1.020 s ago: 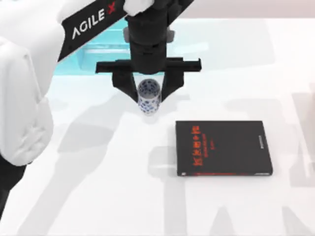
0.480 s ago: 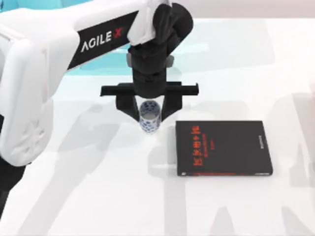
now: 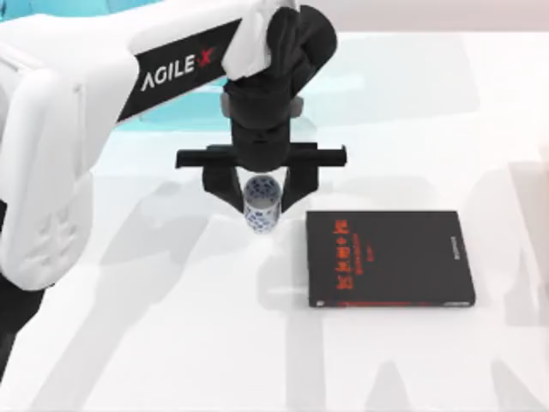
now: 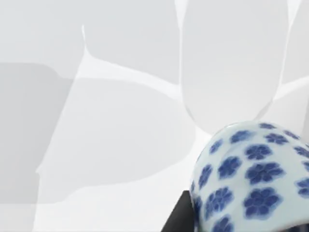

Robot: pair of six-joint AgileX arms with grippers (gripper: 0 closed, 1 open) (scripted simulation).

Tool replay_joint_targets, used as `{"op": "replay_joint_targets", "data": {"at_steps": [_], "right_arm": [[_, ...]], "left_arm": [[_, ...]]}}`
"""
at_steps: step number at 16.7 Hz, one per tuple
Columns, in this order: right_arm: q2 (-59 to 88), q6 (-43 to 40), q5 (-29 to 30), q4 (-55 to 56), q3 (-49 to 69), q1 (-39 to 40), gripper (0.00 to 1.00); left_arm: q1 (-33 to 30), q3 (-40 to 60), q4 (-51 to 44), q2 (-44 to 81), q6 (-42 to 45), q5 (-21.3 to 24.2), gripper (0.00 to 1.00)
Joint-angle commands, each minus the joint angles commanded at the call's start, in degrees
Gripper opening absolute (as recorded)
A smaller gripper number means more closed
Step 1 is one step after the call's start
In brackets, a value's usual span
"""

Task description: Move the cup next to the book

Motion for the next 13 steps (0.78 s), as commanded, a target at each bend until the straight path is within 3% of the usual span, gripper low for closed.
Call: {"op": "replay_joint_targets", "data": {"at_steps": [7, 13], "right_arm": [[0.0, 0.0, 0.0, 0.0, 0.0, 0.0, 1.00], [0.0, 0.0, 0.0, 0.0, 0.0, 0.0, 1.00]], "left_arm": [[0.0, 0.0, 0.0, 0.0, 0.0, 0.0, 0.98], [0.0, 0.0, 0.0, 0.0, 0.0, 0.0, 1.00]]}}
